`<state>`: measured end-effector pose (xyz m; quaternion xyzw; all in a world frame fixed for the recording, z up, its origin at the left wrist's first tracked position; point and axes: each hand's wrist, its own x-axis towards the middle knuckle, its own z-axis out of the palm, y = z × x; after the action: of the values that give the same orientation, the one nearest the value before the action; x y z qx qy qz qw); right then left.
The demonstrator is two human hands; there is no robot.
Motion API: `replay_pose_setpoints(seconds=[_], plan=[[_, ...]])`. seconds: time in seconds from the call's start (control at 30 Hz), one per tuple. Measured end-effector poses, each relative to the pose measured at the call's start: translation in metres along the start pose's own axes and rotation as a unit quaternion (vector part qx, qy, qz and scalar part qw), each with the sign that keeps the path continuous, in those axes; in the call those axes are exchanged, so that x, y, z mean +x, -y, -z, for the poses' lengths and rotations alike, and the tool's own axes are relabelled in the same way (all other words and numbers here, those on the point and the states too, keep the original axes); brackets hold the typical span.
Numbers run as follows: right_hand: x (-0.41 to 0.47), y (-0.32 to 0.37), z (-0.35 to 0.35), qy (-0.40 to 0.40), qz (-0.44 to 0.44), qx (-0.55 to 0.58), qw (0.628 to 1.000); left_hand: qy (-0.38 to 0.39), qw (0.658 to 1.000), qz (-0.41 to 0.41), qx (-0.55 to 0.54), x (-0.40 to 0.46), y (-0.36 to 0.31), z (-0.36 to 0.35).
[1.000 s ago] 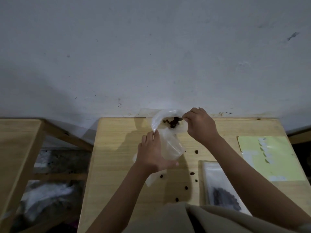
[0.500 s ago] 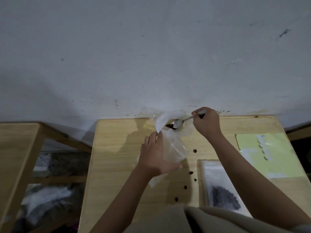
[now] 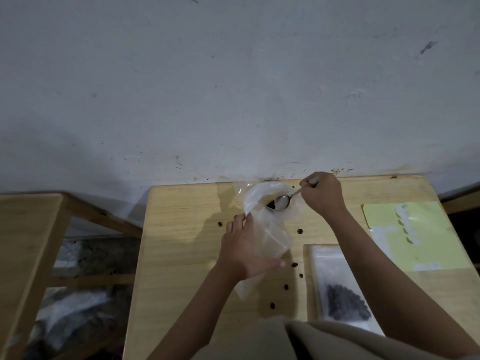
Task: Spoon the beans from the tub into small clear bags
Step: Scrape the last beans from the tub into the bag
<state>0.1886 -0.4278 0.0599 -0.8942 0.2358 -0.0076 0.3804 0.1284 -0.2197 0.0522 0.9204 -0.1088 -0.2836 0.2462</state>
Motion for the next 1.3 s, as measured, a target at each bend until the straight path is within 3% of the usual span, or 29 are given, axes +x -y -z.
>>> replay_pose_setpoints(seconds=[0.23, 0.53, 0.77, 0.93, 1.2, 1.3], plan=[[-0.017, -0.024, -0.009, 0.014, -0.188, 0.203, 0.961, 0.019, 0.999, 0.004, -0.036, 0.002, 0.004, -0.001], [-0.046, -0.053, -0.031, 0.031, -0.267, 0.374, 0.888, 0.012, 0.997, -0.001, -0.073, -0.001, 0.016, 0.002], [-0.046, -0.065, -0.03, 0.022, -0.31, 0.464, 0.829, -0.052, 0.998, -0.004, -0.036, -0.002, 0.029, 0.006], [-0.047, -0.063, -0.022, 0.023, -0.299, 0.475, 0.827, -0.054, 0.998, -0.003, 0.013, -0.001, 0.033, 0.006], [-0.064, -0.04, 0.003, 0.024, -0.217, 0.452, 0.865, -0.041, 0.997, 0.018, 0.061, 0.001, 0.029, -0.002], [-0.074, -0.032, 0.01, 0.034, -0.155, 0.411, 0.898, -0.04, 0.997, 0.033, 0.063, 0.002, 0.026, -0.004]])
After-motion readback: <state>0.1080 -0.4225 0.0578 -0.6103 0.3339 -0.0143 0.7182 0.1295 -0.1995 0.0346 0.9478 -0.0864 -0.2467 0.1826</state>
